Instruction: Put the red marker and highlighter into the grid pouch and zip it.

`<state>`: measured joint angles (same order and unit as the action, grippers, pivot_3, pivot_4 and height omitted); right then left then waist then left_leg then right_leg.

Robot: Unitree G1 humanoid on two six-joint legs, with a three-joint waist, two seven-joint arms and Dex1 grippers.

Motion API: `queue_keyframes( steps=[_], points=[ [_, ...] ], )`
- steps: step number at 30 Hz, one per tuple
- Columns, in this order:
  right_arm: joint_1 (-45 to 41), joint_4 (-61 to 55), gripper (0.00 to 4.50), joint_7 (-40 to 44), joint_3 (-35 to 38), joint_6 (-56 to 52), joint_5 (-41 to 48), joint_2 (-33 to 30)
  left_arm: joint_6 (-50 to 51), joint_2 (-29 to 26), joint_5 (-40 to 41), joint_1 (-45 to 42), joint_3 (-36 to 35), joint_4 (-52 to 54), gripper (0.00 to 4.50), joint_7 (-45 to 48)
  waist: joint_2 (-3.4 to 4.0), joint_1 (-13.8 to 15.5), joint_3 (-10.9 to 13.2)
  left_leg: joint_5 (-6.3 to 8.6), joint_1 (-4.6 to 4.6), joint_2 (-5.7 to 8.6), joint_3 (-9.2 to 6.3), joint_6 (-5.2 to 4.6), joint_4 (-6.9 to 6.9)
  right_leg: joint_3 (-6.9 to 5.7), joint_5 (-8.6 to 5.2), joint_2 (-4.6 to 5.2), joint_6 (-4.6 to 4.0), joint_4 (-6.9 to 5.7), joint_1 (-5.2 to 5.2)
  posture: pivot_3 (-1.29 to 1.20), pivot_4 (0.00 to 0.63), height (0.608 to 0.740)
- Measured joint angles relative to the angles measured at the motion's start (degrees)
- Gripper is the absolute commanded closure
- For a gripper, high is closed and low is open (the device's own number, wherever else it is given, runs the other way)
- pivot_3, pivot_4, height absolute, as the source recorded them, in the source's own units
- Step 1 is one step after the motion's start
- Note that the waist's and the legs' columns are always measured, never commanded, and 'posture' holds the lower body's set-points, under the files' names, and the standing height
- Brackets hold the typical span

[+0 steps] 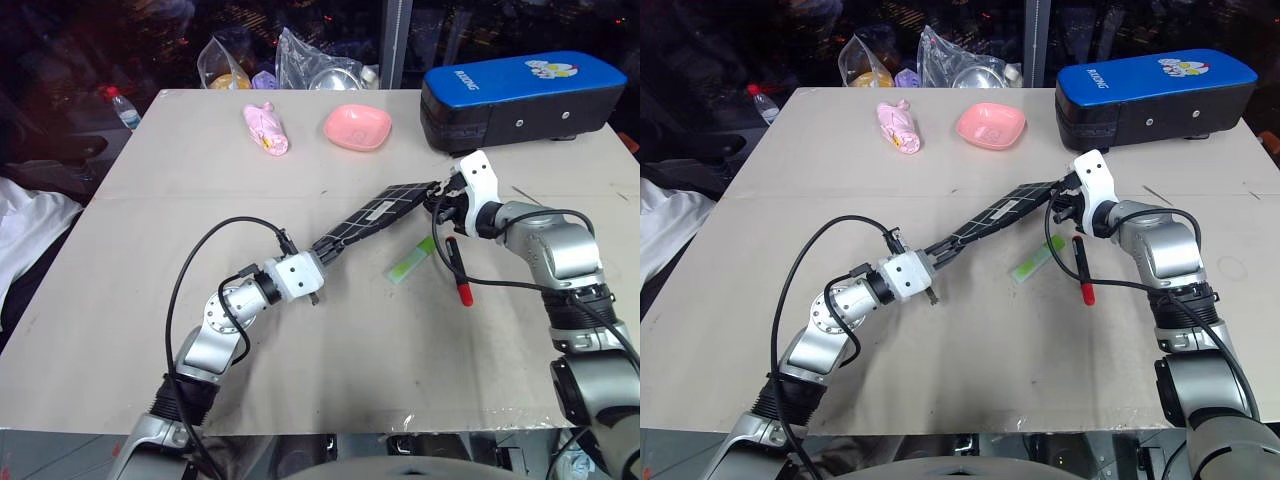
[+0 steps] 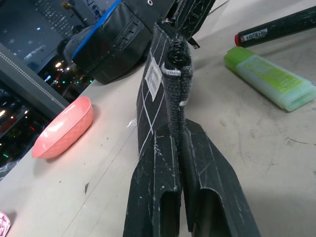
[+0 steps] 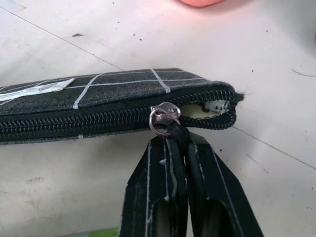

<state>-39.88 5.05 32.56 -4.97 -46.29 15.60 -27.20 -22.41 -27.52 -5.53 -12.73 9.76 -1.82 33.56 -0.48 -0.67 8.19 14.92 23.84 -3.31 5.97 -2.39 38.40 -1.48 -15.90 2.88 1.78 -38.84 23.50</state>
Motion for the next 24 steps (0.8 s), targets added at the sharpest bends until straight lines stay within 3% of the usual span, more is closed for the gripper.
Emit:
queue_keyframes(
  steps=[11,24],
  points=[
    [0.8,-4.7,4.44,3.2,-7.2,4.2,-6.5,-3.0,1.7,1.9,-1.1,1.1,-0.1,0.5,4.5,-2.4,0.0,0.0,0.0,0.0,0.0,0.0,0.0,0.01,0.0,0.0,0.0,0.0,0.0,0.0,0.01,0.0,0.15,0.737],
    [1.1,-9.3,4.44,6.0,-9.8,4.1,-9.1,-3.4,4.0,3.4,-2.4,1.7,-0.1,1.5,4.5,-4.3,0.0,0.0,0.0,0.0,0.0,0.0,-0.01,0.01,0.01,-0.01,0.0,0.0,0.0,-0.01,0.01,0.0,0.15,0.737]
  ],
)
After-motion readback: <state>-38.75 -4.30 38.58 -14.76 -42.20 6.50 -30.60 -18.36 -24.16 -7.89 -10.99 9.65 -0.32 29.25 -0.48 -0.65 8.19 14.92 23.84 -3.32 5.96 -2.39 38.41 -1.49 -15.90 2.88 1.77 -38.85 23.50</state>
